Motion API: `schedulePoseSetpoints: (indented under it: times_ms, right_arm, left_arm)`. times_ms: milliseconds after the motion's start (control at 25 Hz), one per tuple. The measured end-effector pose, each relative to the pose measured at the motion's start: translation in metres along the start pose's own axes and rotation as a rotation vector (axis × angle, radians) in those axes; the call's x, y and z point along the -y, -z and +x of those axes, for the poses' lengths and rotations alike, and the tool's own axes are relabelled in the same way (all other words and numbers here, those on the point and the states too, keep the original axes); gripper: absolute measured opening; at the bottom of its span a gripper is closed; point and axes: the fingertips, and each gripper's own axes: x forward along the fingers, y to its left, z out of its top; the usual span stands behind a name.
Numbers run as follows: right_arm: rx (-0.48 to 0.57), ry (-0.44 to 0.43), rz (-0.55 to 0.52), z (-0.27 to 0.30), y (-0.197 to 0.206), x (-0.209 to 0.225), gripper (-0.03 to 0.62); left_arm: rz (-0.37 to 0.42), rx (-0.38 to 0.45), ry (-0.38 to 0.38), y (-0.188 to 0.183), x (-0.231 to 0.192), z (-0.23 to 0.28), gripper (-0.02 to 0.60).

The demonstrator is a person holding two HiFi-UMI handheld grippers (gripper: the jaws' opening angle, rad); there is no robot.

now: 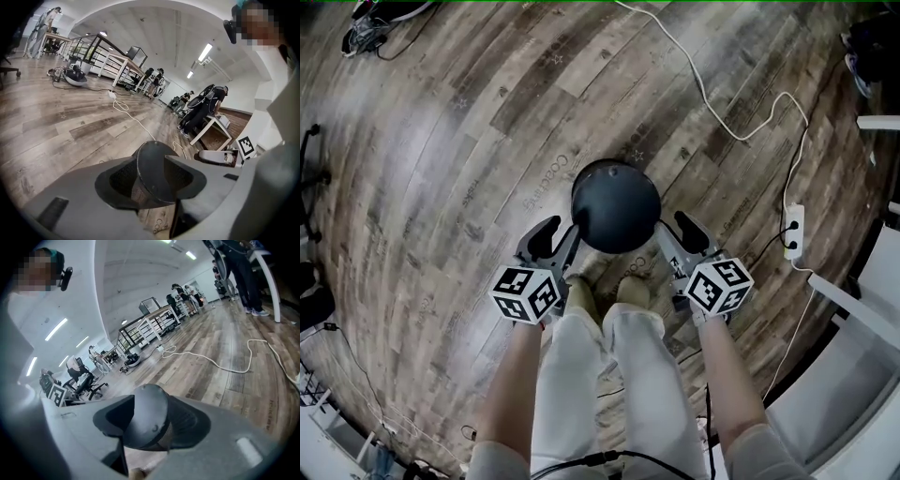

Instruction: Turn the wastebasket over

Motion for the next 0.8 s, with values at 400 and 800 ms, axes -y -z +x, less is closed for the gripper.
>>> schedulePoseSetpoints:
  times_ms: [400,800]
  right_arm:
    - [-0.145,-0.044,0.076,0.066,0.023,0.024,0.253]
    - [-0.154,0.03,-0.007,0.063,0.025,0.024,0.143]
  left_arm:
    - [-0.064,-0.055,-0.001,0.015,-0.033,0.052,0.195]
    - [-0.119,-0.094,-0.002,0.021,-0.027,0.051,0.179]
